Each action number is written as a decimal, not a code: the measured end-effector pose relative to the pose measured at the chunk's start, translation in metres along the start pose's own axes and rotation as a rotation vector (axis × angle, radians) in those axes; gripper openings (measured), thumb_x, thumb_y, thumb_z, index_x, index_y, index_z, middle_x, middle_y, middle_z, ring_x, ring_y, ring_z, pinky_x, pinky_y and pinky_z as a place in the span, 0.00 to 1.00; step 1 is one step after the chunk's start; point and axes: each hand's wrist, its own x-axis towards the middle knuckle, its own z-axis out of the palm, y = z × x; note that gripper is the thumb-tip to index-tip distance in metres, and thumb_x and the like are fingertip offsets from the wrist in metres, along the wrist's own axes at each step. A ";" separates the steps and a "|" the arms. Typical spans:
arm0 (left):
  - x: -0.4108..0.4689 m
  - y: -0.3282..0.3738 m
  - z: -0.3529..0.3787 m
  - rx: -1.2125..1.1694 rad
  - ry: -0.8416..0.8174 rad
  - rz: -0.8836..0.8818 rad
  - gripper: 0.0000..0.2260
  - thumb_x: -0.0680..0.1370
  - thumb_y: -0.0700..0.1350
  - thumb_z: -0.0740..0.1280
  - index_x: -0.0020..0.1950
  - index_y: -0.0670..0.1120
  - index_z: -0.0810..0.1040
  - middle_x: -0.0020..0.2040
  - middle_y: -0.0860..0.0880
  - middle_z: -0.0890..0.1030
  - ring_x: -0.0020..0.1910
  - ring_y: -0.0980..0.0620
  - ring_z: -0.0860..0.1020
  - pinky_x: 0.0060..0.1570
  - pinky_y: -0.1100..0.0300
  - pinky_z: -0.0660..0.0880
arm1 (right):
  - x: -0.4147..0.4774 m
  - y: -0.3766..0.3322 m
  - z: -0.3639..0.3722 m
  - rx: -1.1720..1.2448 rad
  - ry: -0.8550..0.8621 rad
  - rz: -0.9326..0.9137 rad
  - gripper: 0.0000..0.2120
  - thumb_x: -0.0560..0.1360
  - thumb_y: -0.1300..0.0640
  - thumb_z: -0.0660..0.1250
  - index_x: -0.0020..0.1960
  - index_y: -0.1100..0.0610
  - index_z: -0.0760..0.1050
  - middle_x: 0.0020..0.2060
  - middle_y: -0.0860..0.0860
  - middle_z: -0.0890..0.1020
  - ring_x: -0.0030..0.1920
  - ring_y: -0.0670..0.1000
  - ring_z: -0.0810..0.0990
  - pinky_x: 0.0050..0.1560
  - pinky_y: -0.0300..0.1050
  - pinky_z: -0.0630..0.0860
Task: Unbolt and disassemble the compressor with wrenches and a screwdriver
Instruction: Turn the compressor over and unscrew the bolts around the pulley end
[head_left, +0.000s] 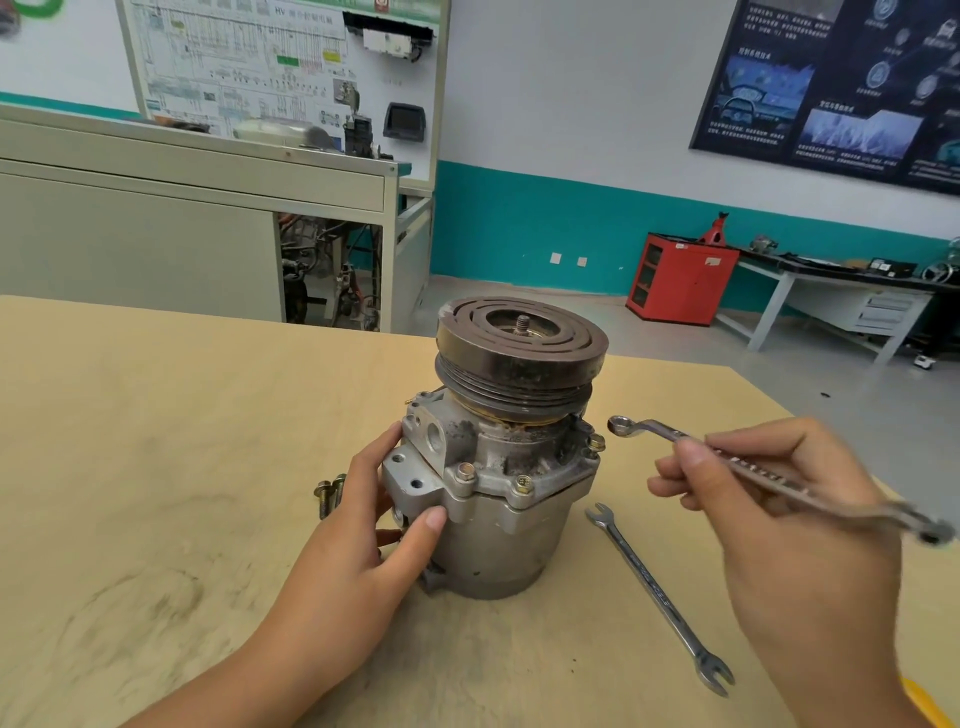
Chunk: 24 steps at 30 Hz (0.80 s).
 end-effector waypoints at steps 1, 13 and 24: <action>0.000 0.000 0.000 0.002 0.000 0.000 0.32 0.66 0.65 0.61 0.69 0.69 0.56 0.58 0.66 0.78 0.51 0.62 0.80 0.46 0.71 0.74 | -0.005 0.001 0.001 -0.073 0.005 -0.060 0.08 0.71 0.45 0.71 0.41 0.47 0.75 0.36 0.44 0.84 0.35 0.44 0.84 0.36 0.38 0.80; 0.001 -0.002 -0.001 0.019 0.005 0.005 0.32 0.66 0.65 0.61 0.68 0.70 0.57 0.58 0.67 0.78 0.55 0.63 0.78 0.46 0.74 0.72 | -0.009 -0.007 0.003 -0.541 -0.240 -0.533 0.04 0.70 0.61 0.68 0.39 0.61 0.79 0.29 0.51 0.77 0.29 0.47 0.72 0.31 0.32 0.69; 0.001 0.004 0.000 0.011 0.010 0.013 0.30 0.65 0.63 0.61 0.67 0.68 0.59 0.55 0.73 0.76 0.56 0.69 0.76 0.43 0.78 0.70 | 0.005 -0.016 -0.001 -0.267 -0.347 -0.101 0.08 0.72 0.60 0.71 0.36 0.51 0.77 0.31 0.50 0.79 0.32 0.50 0.78 0.32 0.46 0.73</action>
